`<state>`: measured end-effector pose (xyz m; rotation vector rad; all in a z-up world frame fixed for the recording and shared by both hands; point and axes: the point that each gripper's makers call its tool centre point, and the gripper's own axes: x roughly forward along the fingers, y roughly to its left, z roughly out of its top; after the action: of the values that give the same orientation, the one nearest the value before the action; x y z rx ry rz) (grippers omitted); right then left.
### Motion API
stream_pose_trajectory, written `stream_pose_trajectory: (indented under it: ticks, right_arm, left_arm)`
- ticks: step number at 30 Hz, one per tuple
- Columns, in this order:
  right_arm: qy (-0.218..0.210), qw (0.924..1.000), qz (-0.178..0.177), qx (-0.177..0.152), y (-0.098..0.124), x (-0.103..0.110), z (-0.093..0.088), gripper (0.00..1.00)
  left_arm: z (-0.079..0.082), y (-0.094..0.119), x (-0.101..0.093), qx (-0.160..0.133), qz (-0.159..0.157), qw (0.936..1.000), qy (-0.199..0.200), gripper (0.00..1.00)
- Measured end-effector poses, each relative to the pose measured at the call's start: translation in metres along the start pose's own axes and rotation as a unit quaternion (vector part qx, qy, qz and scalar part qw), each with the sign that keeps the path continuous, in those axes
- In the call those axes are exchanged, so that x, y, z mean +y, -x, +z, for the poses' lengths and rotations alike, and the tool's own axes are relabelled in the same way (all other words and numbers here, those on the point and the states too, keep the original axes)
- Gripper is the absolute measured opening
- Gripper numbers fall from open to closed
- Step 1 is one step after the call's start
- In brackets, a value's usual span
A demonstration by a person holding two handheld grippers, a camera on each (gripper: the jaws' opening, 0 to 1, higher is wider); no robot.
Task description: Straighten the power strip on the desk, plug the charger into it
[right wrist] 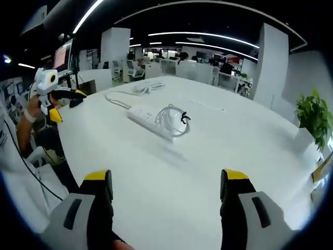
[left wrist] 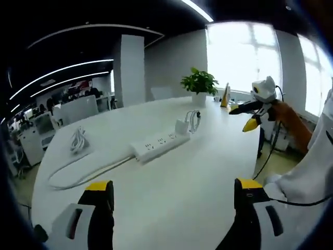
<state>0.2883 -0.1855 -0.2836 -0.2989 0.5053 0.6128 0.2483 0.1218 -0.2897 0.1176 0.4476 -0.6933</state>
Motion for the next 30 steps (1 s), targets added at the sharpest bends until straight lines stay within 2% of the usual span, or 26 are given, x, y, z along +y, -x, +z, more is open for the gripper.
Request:
stream_pose_trajectory:
  ticks: [4, 8, 14, 24, 27, 30]
  right_arm:
    - [-0.006, 0.9998, -0.003, -0.018, 0.008, 0.0, 0.001, 0.8]
    - [-0.017, 0.9997, -0.005, -0.019, 0.012, 0.003, -0.008, 0.79]
    - [-0.029, 0.9995, -0.007, -0.012, 0.016, 0.009, -0.021, 0.78]
    - [-0.049, 0.9986, 0.004, -0.021, 0.016, 0.023, -0.029, 0.77]
    - [-0.053, 0.9981, 0.006, -0.032, 0.02, 0.025, -0.027, 0.76]
    - [-0.058, 0.9962, 0.003, -0.065, 0.027, 0.025, -0.016, 0.75]
  left_arm:
    - [-0.006, 0.012, 0.002, 0.013, 0.016, 0.9997, -0.014, 0.96]
    - [-0.005, 0.022, 0.002, 0.018, 0.028, 0.9992, -0.024, 0.96]
    - [-0.008, 0.029, -0.01, 0.016, 0.027, 0.9992, -0.024, 0.96]
    - [-0.023, 0.038, -0.026, 0.024, 0.022, 0.9992, -0.021, 0.95]
    - [-0.023, 0.042, -0.029, 0.024, 0.024, 0.9991, -0.027, 0.95]
    - [-0.022, 0.044, -0.032, 0.019, 0.023, 0.9991, -0.029, 0.93]
